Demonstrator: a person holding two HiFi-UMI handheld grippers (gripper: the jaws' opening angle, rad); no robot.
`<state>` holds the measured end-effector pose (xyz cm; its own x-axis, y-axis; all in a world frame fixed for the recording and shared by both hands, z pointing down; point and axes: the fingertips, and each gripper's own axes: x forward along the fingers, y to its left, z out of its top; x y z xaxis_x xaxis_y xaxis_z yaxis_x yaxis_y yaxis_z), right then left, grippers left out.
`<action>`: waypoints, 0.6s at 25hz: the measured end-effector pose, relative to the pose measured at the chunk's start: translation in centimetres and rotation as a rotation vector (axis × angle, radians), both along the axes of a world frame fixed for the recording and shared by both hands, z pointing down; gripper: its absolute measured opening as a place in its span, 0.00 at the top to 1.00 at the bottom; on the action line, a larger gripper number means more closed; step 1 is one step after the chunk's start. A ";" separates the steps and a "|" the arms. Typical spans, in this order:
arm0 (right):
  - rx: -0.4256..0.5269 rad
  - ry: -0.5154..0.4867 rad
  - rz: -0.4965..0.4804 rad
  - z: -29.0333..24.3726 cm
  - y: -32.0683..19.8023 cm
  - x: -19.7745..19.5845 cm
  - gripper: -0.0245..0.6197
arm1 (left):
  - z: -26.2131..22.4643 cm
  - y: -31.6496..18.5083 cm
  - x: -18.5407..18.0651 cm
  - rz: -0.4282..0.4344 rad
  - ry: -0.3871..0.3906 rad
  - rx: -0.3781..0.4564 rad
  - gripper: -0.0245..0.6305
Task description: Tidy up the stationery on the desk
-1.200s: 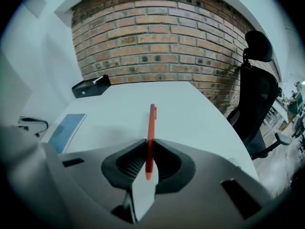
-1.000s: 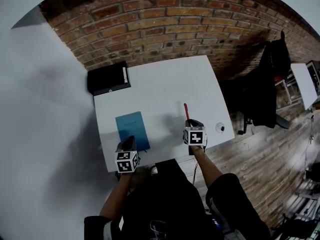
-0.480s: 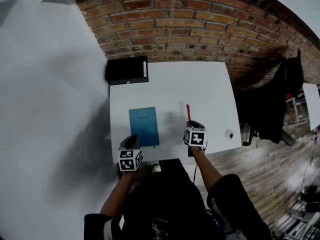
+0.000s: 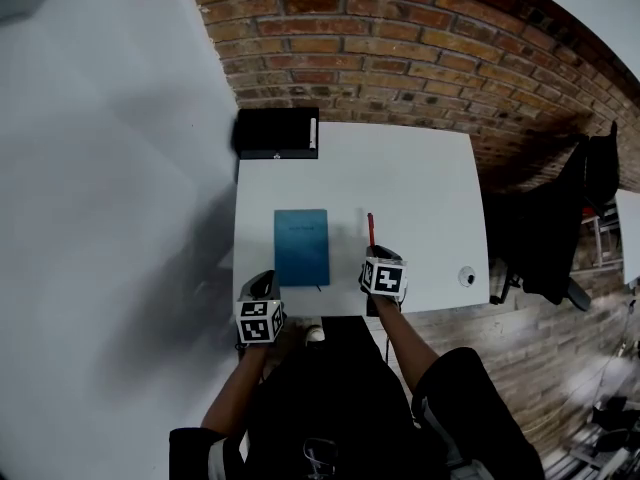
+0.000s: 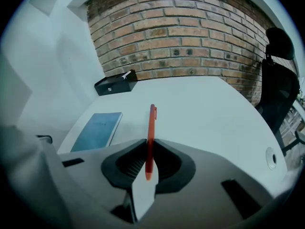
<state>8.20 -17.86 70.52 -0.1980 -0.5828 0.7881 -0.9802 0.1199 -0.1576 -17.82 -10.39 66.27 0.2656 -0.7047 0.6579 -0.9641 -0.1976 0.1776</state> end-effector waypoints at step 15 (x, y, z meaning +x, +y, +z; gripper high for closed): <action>-0.064 -0.124 -0.034 1.2 2.3 -7.5 0.86 | 0.6 2.1 -1.3 -0.044 -0.002 -0.019 0.93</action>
<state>0.70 -15.60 71.71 -0.3155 -0.5233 0.7916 -0.9481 0.1389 -0.2860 -19.10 -8.32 66.92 0.2334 -0.7030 0.6718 -0.9721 -0.1518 0.1788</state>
